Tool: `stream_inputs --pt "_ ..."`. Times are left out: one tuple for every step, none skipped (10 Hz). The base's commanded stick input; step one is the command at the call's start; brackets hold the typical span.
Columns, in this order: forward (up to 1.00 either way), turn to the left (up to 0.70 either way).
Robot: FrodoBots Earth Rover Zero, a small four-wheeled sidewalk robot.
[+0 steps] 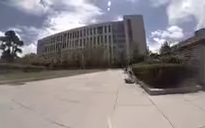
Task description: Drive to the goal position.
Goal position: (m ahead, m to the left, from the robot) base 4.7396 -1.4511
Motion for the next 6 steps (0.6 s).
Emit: stream_inputs --pt "0.7 0.0" --pt "0.7 0.0" --pt "0.7 0.0" --pt "0.7 0.09" --pt "0.7 0.14" --pt "0.7 0.02"
